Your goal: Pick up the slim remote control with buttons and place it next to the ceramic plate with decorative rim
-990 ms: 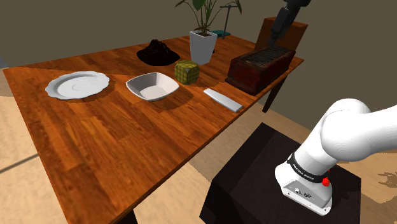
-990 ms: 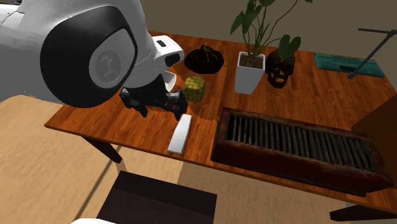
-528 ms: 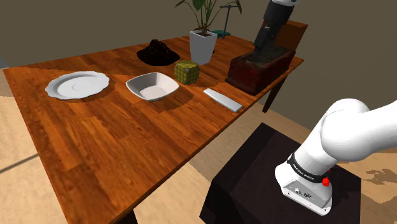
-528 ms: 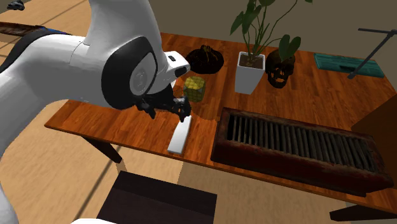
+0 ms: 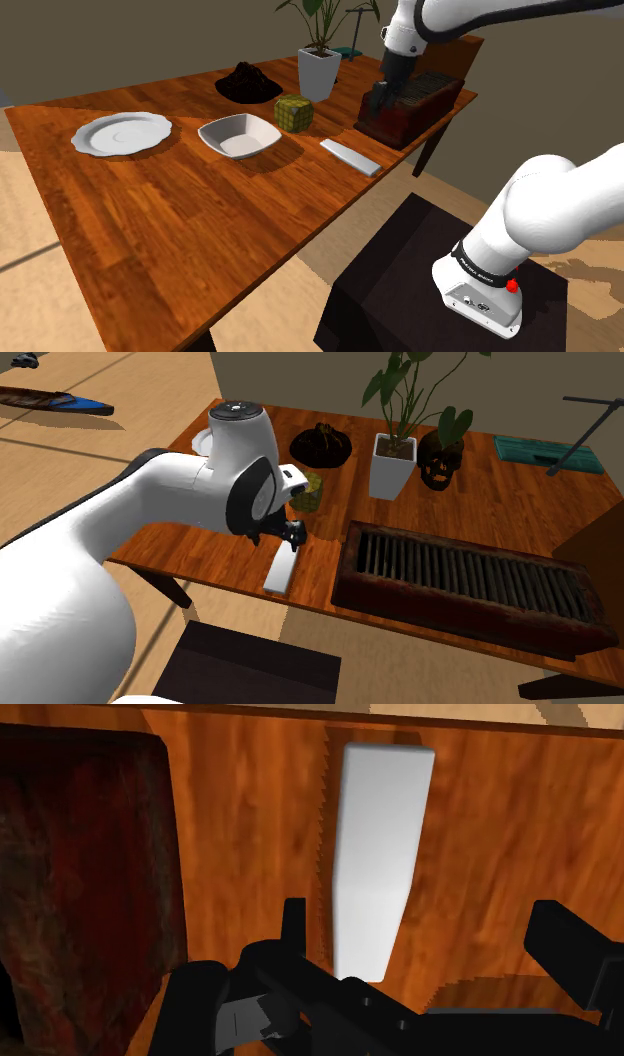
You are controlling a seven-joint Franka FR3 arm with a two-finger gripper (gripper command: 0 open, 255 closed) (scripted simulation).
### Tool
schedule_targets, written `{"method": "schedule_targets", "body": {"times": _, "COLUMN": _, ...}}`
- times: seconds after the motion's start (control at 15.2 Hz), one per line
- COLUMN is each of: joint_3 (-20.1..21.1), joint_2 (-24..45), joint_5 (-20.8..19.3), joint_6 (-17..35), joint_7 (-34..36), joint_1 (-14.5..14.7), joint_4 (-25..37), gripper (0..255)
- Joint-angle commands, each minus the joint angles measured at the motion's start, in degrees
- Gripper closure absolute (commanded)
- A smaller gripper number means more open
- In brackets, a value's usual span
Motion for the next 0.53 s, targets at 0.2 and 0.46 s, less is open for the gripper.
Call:
{"method": "schedule_targets", "body": {"times": 0.2, "joint_3": -0.1, "joint_2": 9.5, "joint_5": 1.0, "joint_6": 9.1, "joint_7": 1.4, "joint_1": 0.5, "joint_4": -1.0, "gripper": 0}}
{"method": "schedule_targets", "body": {"times": 0.46, "joint_3": -0.4, "joint_2": 17.7, "joint_5": 2.0, "joint_6": 15.8, "joint_7": 1.9, "joint_1": 0.9, "joint_4": -0.6, "gripper": 0}}
